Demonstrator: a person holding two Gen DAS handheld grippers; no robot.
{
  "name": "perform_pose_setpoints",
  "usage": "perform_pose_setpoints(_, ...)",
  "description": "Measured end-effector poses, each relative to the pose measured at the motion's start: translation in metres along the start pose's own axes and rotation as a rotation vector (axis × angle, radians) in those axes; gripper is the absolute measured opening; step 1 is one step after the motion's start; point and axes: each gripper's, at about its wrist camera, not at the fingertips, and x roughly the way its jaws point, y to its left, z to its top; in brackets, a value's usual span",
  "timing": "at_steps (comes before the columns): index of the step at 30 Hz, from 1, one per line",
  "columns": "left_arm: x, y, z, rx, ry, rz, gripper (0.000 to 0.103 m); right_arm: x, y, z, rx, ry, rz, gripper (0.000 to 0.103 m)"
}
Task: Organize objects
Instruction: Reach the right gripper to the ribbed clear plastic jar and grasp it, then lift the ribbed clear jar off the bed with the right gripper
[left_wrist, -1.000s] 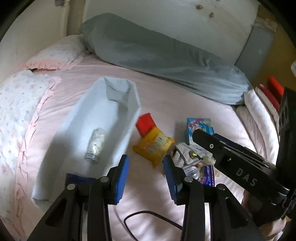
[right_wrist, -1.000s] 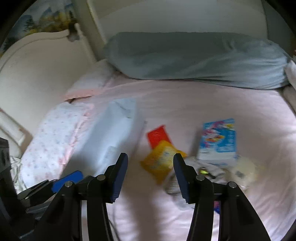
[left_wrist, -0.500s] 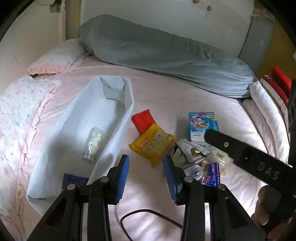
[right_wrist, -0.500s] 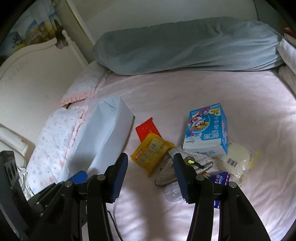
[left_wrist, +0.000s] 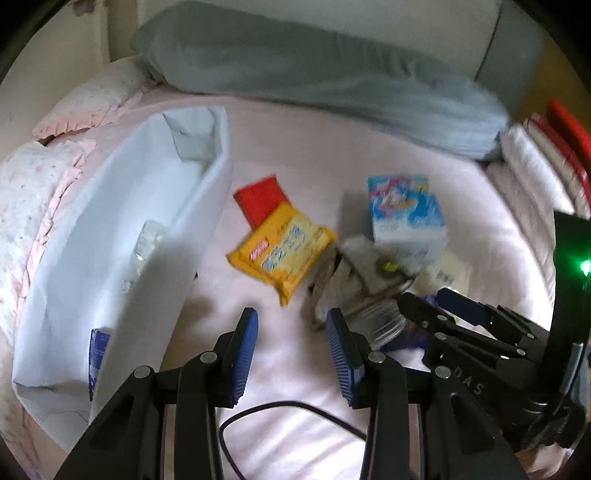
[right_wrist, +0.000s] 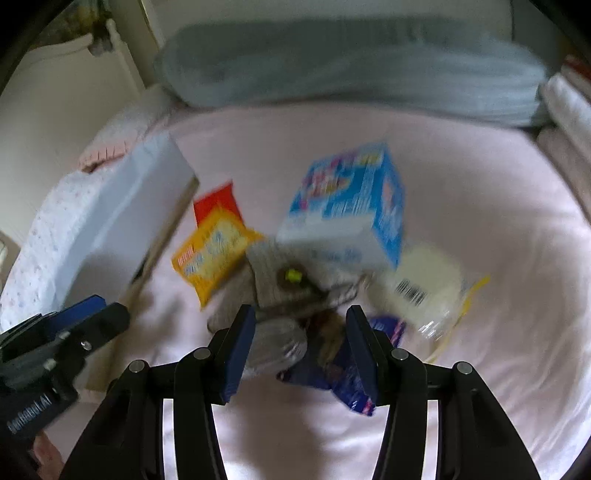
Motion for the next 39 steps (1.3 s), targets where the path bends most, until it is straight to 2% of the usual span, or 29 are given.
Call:
perform_pose_setpoints(3, 0.011, -0.001, -0.002, 0.011, 0.031, 0.033, 0.037, 0.017, 0.005, -0.006, -0.015, 0.040, 0.038, 0.051)
perform_pose_setpoints(5, 0.016, 0.001, -0.003, 0.010, 0.047, 0.040, 0.037, 0.029, 0.011, -0.011, -0.073, 0.042, 0.025, 0.052)
perform_pose_setpoints(7, 0.020, 0.003, -0.003, 0.018, 0.060, 0.063, 0.037, 0.034, 0.013, -0.017, -0.113, -0.018, 0.070, 0.056)
perform_pose_setpoints(10, 0.023, 0.009, -0.003, 0.014, 0.068, 0.099, 0.037, 0.046, 0.005, -0.022, -0.089, -0.049, 0.098, 0.065)
perform_pose_setpoints(12, 0.025, 0.015, -0.002, -0.014, 0.076, 0.084, 0.037, 0.053, 0.005, -0.031, -0.123, -0.069, 0.157, 0.068)
perform_pose_setpoints(13, 0.026, 0.017, -0.001, -0.026, 0.079, 0.073, 0.037, 0.055, 0.009, -0.037, -0.180, -0.102, 0.158, 0.070)
perform_pose_setpoints(14, 0.026, 0.018, -0.001, -0.037, 0.080, 0.061, 0.037, 0.057, 0.018, -0.046, -0.269, -0.130, 0.135, 0.078)
perform_pose_setpoints(15, 0.027, 0.018, 0.000, -0.044, 0.079, 0.051, 0.037, 0.060, 0.025, -0.047, -0.308, -0.115, 0.112, 0.082)
perform_pose_setpoints(16, 0.026, 0.017, 0.000, -0.043, 0.078, 0.049, 0.034, 0.065, 0.039, -0.048, -0.381, -0.085, 0.052, 0.085)
perform_pose_setpoints(18, 0.025, 0.016, 0.000, -0.028, 0.067, 0.074, 0.034, 0.069, 0.052, -0.053, -0.462, -0.076, -0.007, 0.093)
perform_pose_setpoints(21, 0.022, 0.015, 0.001, -0.025, 0.064, 0.055, 0.034, 0.068, 0.047, -0.053, -0.438, -0.072, 0.024, 0.095)
perform_pose_setpoints(24, 0.017, 0.016, 0.003, -0.027, 0.052, 0.049, 0.034, 0.066, 0.049, -0.059, -0.451, -0.078, 0.000, 0.095)
perform_pose_setpoints(35, 0.000, 0.025, 0.006, -0.035, 0.008, 0.025, 0.034, 0.067, 0.047, -0.057, -0.443, -0.076, 0.008, 0.096)
perform_pose_setpoints(39, -0.002, 0.033, 0.010, -0.070, 0.007, 0.002, 0.034, 0.068, 0.048, -0.056, -0.443, -0.076, 0.007, 0.096)
